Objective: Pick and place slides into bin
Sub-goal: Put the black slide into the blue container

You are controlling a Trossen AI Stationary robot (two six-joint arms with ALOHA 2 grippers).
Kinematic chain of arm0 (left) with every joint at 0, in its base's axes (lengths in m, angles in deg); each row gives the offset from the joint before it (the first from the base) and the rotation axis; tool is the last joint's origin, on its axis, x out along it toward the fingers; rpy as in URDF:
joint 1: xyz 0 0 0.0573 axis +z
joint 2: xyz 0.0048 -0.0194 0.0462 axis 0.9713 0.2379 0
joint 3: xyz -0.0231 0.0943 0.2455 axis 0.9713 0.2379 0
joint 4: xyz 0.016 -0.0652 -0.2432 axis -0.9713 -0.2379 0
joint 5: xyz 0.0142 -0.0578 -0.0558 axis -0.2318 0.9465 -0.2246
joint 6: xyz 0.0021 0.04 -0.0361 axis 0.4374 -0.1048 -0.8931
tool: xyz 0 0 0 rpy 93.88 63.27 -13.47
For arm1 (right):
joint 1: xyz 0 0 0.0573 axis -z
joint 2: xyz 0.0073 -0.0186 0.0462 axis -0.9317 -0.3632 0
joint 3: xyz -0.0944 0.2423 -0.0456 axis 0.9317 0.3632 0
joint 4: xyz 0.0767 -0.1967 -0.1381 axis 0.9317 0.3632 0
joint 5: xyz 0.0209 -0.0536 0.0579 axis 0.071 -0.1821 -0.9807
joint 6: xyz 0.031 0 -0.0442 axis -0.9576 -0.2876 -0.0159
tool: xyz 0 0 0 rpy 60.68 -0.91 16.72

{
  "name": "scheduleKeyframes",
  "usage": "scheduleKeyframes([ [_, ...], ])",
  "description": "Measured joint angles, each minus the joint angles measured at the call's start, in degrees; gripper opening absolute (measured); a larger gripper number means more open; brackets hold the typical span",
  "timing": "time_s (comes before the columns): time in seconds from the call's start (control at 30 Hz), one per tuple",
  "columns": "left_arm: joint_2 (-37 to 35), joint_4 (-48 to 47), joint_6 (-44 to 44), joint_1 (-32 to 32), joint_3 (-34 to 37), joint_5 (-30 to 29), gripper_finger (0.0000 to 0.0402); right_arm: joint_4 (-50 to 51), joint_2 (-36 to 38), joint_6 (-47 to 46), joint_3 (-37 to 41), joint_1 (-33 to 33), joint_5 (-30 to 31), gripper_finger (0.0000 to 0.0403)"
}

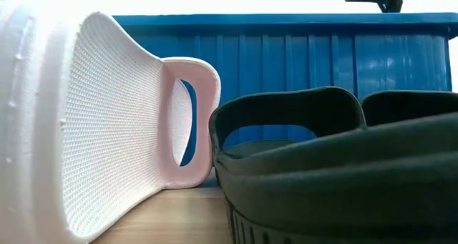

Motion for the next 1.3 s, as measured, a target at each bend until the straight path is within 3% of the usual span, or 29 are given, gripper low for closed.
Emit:
scheduleKeyframes([
  [0.33, 11.9, 0.8, -9.0, -14.6, 2.7, -7.3, 0.0198, 4.3, 0.0, 0.2, 0.0, 0.0, 0.0, 0.0095],
  [0.67, 22.4, 1.1, -10.6, -22.6, 6.2, -12.0, 0.0198, 6.5, 0.0, 0.2, 0.0, 0.0, 0.0, 0.0097],
  [1.0, 22.4, 1.6, -29.2, -29.3, 16.1, -17.4, 0.0198, 7.0, 0.0, 0.0, 0.2, 0.0, 0.0, 0.0089],
  [1.3, 22.3, 2.9, -29.5, -30.5, 22.1, -17.5, 0.0198, 7.6, 0.0, 0.0, 0.3, 0.0, 0.0, 0.0086],
])
